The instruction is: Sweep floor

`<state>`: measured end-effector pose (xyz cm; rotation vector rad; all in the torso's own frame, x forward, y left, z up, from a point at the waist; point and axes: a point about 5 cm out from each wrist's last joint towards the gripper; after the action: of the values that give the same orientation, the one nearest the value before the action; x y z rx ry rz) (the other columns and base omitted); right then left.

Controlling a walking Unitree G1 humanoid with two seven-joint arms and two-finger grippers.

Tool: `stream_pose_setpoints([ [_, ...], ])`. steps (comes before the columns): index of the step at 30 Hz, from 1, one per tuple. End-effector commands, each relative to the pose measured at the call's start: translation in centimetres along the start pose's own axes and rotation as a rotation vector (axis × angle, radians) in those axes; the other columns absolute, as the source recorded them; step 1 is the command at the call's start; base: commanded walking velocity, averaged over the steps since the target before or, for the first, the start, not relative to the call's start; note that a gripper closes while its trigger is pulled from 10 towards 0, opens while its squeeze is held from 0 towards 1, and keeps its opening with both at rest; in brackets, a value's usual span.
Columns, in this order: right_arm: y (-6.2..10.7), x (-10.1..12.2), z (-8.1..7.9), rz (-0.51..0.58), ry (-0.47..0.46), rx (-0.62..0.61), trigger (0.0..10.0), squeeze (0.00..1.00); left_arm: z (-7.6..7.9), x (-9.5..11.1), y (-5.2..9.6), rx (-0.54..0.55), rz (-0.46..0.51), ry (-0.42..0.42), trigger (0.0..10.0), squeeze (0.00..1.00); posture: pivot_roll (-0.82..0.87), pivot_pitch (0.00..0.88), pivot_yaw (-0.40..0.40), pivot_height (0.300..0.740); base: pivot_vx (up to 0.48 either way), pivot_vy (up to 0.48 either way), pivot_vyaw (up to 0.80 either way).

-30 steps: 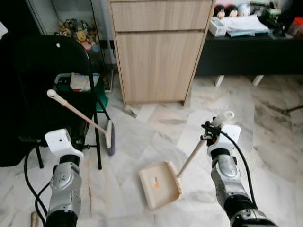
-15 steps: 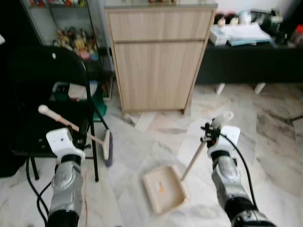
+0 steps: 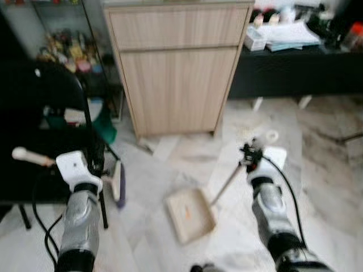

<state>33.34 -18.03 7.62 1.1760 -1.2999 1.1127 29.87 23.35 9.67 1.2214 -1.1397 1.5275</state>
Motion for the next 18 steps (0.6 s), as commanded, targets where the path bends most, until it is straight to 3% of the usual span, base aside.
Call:
stream_pose_setpoints([
  [1,-0.03,0.28,-0.68,0.024,-0.024,0.017,10.0,0.0,-0.13,-0.18,0.15,0.002,-0.013,0.001,10.0,0.0,-0.04,0.153,-0.024,0.74,0.0,0.0,0.0],
  [18,0.04,0.1,-0.7,0.018,-0.028,0.017,10.0,0.0,0.07,-0.07,0.12,-0.003,-0.007,0.013,10.0,0.0,-0.04,0.155,-0.023,0.74,0.0,0.221,0.0],
])
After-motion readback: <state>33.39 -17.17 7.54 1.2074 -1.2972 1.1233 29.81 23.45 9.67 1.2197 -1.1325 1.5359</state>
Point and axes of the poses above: a point about 5 cm out from each wrist's last joint towards the gripper, its own y axis pointing back from the gripper into the wrist, its own x axis along the axis of the wrist's last joint, z = x × y, and after that the axes turned 3 degrees about -y, right-handed
